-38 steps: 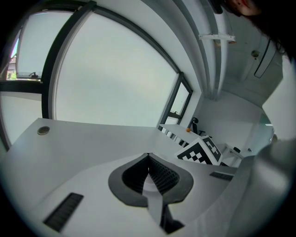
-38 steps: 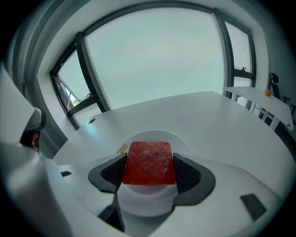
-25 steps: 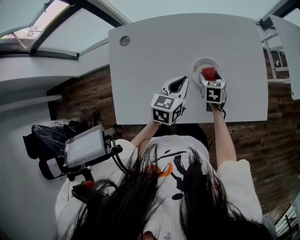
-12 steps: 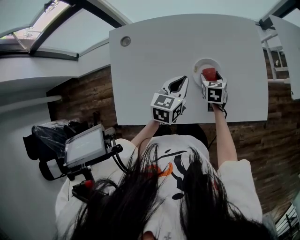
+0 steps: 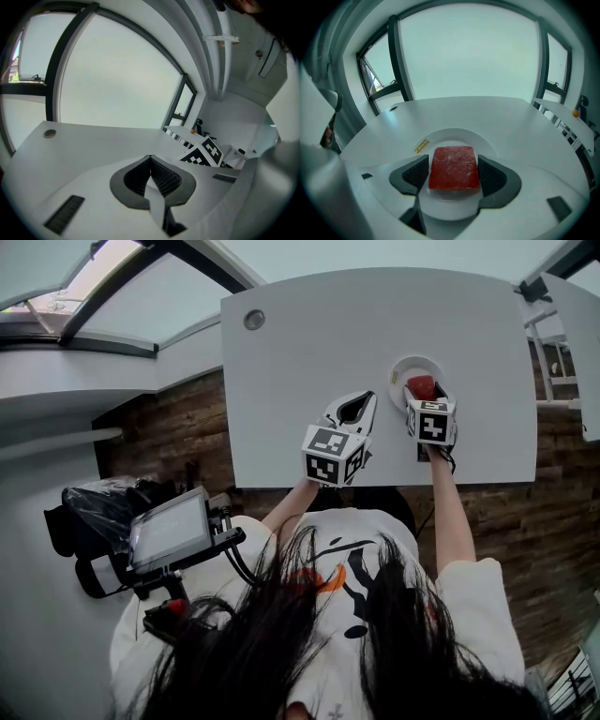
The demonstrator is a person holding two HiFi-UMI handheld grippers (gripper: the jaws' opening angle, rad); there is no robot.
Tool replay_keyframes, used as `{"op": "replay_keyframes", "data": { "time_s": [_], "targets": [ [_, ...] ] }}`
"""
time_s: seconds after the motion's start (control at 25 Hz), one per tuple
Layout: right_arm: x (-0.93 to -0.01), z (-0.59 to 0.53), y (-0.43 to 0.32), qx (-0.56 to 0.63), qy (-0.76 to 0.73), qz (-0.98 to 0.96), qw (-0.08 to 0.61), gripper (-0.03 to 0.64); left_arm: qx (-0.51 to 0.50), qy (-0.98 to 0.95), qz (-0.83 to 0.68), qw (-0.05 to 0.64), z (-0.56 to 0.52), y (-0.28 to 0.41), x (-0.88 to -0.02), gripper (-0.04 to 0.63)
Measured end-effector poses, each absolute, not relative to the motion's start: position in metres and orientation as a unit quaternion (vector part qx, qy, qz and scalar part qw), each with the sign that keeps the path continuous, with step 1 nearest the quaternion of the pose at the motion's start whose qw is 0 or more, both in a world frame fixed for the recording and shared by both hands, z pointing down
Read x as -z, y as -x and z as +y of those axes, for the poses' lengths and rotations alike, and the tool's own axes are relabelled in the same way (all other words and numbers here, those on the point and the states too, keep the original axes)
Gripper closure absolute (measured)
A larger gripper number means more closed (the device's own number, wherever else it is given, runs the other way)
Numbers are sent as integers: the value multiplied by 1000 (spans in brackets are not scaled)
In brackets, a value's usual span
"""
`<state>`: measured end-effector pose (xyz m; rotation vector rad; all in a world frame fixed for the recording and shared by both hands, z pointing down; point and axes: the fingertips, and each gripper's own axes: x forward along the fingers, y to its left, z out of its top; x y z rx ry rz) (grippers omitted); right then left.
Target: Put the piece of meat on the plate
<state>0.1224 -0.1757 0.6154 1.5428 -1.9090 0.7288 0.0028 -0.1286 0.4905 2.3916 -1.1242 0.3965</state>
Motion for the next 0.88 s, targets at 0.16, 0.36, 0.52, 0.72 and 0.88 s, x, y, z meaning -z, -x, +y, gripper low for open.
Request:
{"op": "replay_keyframes", "data": {
  "time_s": [0.16, 0.36, 0.52, 0.72, 0.88],
  "targets": [
    [-610, -178, -127, -283, -593, -707, 260, 301, -144, -870, -410, 232, -129, -3, -490, 591],
    [-598, -175, -138, -299, -613, -696, 225, 301, -143, -869, -413, 231, -131, 0, -490, 591],
    [-574, -165, -149, -312, -633, -687, 171, 302, -141, -871, -411, 229, -131, -2, -490, 591],
    [-536, -151, -146, -331, -629, -699, 80, 302, -141, -876, -402, 228, -127, -7, -488, 591],
    [-514, -139, -142, -334, -631, -700, 27, 389, -137, -882, -391, 226, -124, -15, -483, 591]
  ]
}}
